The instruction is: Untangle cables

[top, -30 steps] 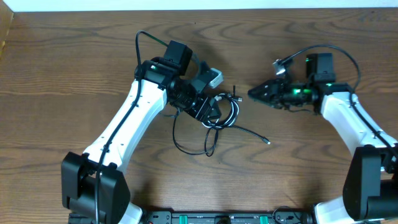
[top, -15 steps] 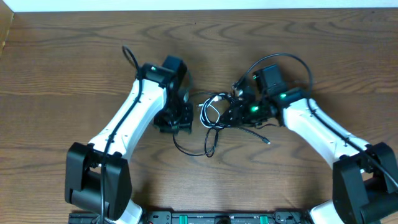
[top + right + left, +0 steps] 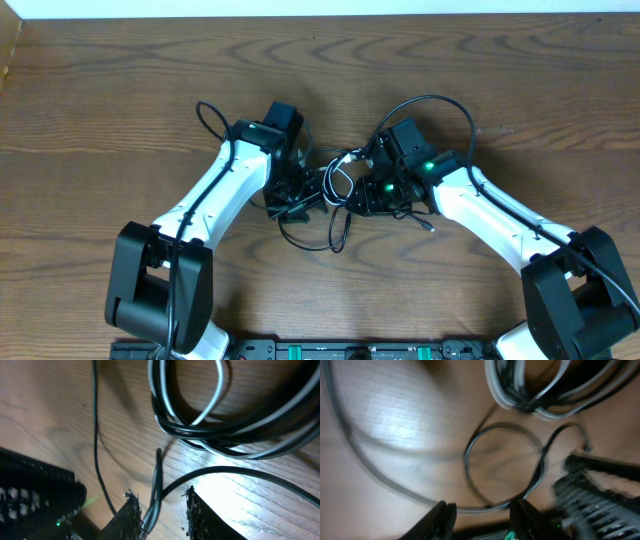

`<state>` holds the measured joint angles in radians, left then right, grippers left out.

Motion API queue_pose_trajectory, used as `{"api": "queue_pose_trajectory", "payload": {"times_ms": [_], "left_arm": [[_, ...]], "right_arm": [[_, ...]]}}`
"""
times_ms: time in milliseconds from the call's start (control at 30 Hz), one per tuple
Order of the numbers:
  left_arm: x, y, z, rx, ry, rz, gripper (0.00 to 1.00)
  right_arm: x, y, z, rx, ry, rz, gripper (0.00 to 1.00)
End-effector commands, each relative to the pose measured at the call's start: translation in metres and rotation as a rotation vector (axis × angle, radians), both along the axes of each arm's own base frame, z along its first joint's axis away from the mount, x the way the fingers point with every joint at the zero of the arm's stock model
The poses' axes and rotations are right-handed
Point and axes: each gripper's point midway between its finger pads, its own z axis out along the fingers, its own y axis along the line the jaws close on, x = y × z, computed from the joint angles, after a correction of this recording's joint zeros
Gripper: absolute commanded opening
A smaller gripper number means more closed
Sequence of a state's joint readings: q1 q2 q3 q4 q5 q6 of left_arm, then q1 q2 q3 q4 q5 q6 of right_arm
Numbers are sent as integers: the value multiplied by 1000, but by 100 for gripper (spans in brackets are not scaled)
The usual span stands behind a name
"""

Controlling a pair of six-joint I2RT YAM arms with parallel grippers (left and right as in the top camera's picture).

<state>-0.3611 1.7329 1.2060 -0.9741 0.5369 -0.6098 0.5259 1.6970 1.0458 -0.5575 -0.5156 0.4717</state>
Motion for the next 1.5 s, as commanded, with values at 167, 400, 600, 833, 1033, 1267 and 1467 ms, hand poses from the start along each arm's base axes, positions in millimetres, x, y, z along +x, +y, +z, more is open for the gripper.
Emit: {"api": "queue_pose_trajectory", "payload": {"times_ms": [167, 400, 600, 833, 1033, 1267, 1467], "left_arm": [[24, -11, -8, -40, -111, -39, 43], [27, -13, -17, -57, -155, -147, 43], [30, -14, -17, -62, -172, -154, 43], [35, -13, -11, -80, -203, -193, 43], [41, -21, 20, -212, -242, -194, 43], [53, -11, 31, -237, -228, -68, 43], [67, -4, 50, -370, -240, 3, 41]], "right_arm": [[-16, 1, -11, -12, 87, -33, 32], [-23, 7, -18, -8, 87, -20, 24], [-22, 12, -28, -1, 81, -13, 5], [-2, 23, 5, 134, -108, 200, 1], [14, 28, 36, 160, -280, 377, 1], [22, 36, 51, 189, -358, 426, 1], [21, 32, 48, 176, -340, 421, 1]]}}
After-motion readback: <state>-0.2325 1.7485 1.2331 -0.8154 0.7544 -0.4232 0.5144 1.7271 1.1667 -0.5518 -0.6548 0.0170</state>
